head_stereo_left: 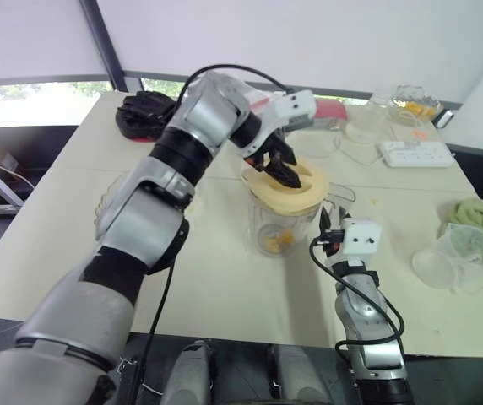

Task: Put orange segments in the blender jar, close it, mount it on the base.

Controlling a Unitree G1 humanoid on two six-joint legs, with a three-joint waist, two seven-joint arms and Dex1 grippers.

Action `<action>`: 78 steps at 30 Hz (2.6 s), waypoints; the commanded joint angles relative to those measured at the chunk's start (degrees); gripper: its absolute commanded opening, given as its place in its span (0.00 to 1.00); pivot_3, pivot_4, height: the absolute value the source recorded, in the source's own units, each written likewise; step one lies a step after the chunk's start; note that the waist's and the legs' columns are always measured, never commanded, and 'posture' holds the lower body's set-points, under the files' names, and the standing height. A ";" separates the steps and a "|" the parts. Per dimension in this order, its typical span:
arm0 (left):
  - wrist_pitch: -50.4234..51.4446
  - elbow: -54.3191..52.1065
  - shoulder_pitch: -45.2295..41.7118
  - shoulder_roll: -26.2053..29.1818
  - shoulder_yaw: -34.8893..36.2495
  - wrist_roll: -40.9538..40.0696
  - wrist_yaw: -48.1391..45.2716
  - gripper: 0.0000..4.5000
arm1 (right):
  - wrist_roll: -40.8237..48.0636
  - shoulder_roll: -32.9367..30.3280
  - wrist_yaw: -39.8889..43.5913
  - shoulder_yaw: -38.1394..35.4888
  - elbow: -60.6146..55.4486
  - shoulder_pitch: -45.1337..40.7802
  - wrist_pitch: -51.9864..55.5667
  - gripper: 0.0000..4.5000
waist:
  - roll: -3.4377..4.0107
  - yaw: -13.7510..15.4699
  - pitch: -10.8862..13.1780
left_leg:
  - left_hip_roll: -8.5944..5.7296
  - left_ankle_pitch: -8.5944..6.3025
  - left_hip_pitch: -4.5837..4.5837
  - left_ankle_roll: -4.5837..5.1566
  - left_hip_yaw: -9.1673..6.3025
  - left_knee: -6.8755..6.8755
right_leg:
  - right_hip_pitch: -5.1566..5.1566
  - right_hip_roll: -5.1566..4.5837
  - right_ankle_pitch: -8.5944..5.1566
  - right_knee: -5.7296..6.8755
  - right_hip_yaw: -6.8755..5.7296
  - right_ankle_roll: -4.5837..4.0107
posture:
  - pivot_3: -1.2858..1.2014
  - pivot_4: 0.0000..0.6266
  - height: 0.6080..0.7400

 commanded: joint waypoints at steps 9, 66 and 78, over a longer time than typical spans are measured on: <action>7.66 -2.06 4.73 -4.71 37.80 -30.37 19.05 0.71 | -1.18 -1.85 2.61 0.71 1.01 0.08 0.41 0.33 | -0.01 -0.21 0.02 | 0.05 0.00 -0.04 0.00 -0.08 -0.01 | -0.16 -0.02 0.15 0.08 0.01 0.27 | 0.52 0.24 1.00; 3.69 -70.50 69.46 14.36 21.93 -23.23 43.19 0.71 | 14.15 -12.69 3.88 -18.25 29.45 -64.73 16.21 0.33 | 0.44 -1.49 0.24 | 0.19 0.06 -0.17 -0.12 0.19 -0.31 | -0.71 -0.16 0.28 0.36 0.22 0.09 | 0.52 0.24 1.00; 7.23 -79.80 76.65 14.49 23.74 -24.80 49.69 0.71 | 12.51 -9.55 5.81 -16.50 60.15 -74.98 -1.75 0.33 | 0.46 -1.60 0.25 | 0.19 0.13 -0.17 -0.25 0.20 -1.10 | -0.93 -0.21 0.29 0.07 0.23 0.10 | 0.52 0.24 1.00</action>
